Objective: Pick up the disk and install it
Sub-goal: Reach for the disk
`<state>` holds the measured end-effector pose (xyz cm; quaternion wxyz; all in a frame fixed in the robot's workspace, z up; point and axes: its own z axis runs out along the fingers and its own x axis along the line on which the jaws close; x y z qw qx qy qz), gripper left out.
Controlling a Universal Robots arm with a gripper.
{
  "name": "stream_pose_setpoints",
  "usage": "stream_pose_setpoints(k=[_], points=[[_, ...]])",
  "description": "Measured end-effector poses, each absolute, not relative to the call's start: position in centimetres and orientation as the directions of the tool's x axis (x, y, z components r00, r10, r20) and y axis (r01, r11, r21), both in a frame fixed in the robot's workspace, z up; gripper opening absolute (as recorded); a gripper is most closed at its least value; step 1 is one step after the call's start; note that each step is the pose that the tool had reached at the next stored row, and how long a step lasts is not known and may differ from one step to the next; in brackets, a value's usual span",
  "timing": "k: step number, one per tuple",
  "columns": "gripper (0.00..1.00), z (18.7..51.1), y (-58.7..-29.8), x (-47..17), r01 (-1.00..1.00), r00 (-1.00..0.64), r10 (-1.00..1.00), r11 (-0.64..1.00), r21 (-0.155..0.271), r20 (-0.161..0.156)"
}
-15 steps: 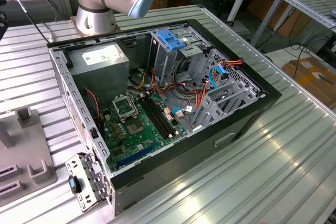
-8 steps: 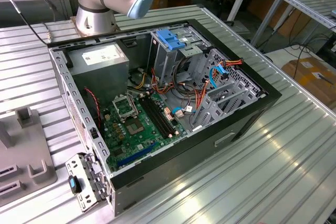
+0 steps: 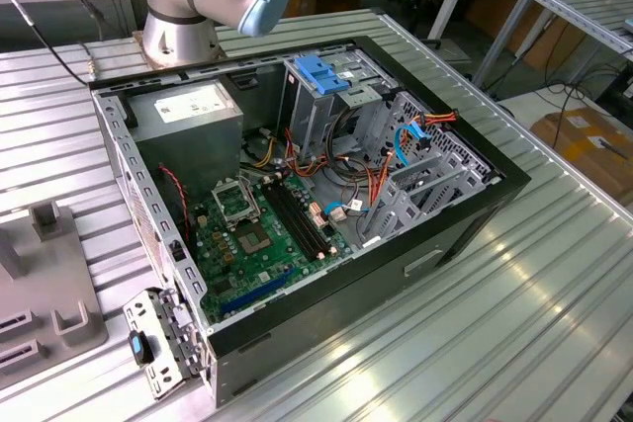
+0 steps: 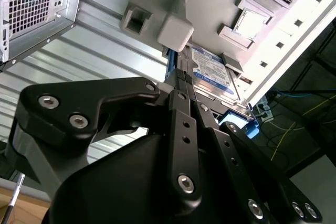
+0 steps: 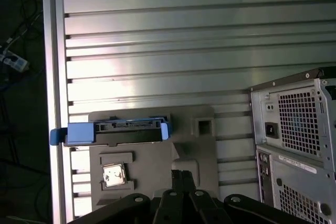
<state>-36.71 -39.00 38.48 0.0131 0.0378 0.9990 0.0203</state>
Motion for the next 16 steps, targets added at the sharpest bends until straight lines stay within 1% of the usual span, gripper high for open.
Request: stream_pose_setpoints(k=[6, 16], points=[[0.11, 38.5, -38.9, -36.8, 0.075, -0.997, 0.076, 0.996, 0.041, -0.025], [0.11, 37.9, -36.0, -39.6, 0.075, -0.997, 0.076, 0.996, 0.037, -0.025]])
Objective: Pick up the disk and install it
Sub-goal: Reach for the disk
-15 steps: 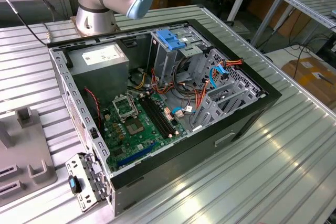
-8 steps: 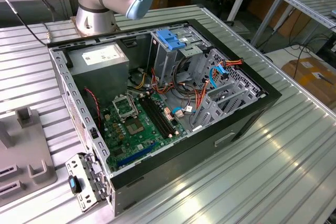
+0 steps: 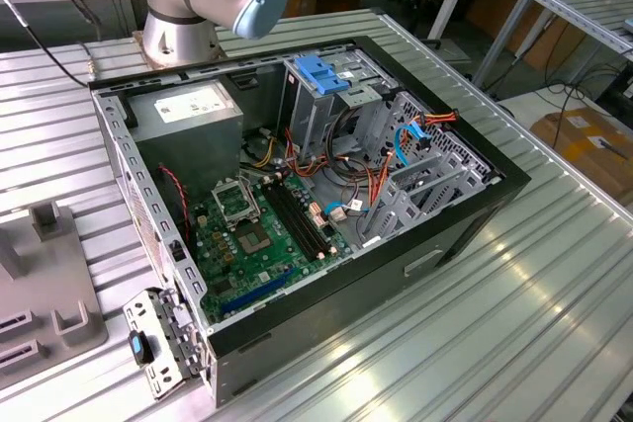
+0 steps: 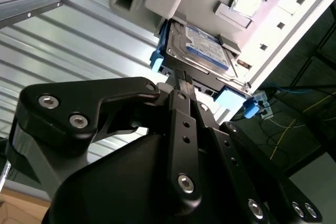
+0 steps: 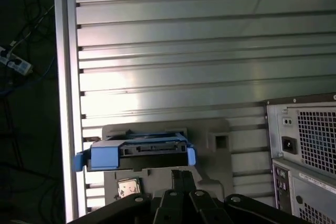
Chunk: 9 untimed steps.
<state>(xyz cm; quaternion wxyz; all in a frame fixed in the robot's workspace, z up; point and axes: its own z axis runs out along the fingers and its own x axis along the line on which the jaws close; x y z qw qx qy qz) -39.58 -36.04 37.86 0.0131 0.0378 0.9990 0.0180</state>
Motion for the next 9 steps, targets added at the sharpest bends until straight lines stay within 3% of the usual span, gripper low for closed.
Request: stream_pose_setpoints(k=[9], points=[[0.11, 36.6, -35.7, -42.4, 0.075, -0.997, 0.076, 0.997, 0.027, -0.021]])
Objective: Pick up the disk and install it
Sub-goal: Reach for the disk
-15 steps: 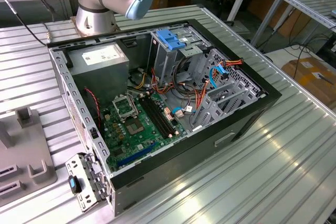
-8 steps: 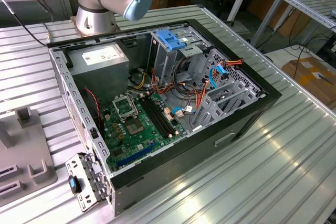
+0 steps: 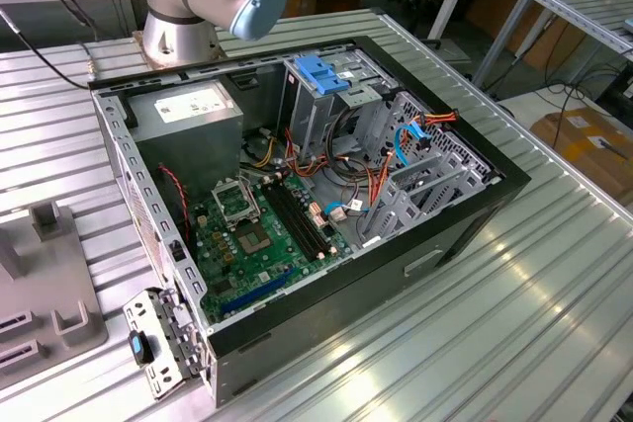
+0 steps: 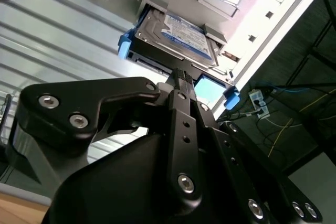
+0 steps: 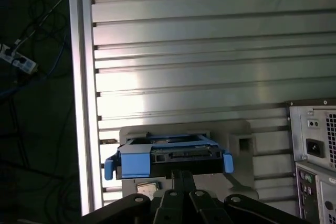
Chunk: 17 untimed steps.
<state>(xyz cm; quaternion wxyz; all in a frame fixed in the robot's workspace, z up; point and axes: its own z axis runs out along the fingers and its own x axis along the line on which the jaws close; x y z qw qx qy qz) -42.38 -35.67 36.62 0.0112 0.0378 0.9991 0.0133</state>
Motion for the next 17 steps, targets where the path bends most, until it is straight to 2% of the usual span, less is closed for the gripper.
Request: stream_pose_setpoints(k=[17], points=[[0.11, 34.8, -35.4, -42.7, 0.075, -0.997, 0.076, 0.997, 0.021, -0.008]])
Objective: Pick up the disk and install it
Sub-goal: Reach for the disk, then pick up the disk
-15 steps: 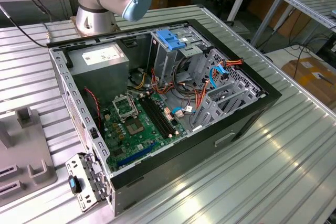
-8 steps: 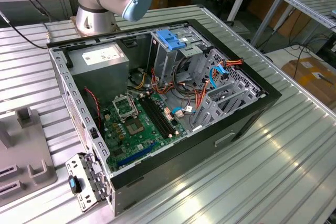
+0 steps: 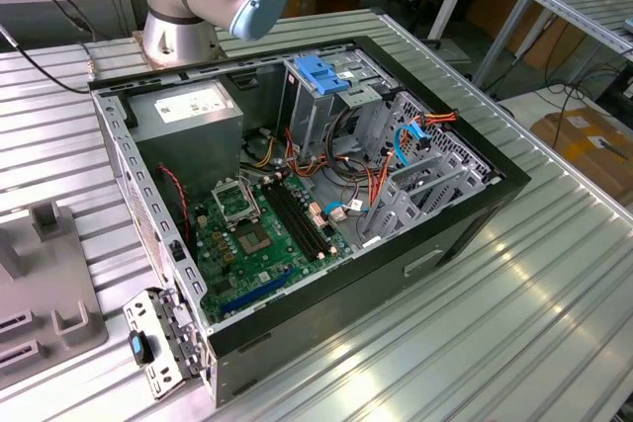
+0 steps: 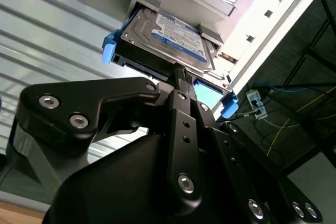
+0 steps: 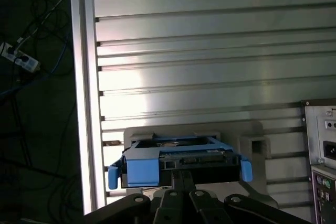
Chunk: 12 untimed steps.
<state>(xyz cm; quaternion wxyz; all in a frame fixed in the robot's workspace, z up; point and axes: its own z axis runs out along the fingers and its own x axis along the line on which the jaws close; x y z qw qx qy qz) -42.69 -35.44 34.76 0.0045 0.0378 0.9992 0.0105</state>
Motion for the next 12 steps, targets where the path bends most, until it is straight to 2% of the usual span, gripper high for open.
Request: stream_pose_setpoints(k=[12], points=[[0.11, 34.68, -35.43, -42.69, 0.076, -0.997, 0.076, 0.997, 0.021, -0.008]])
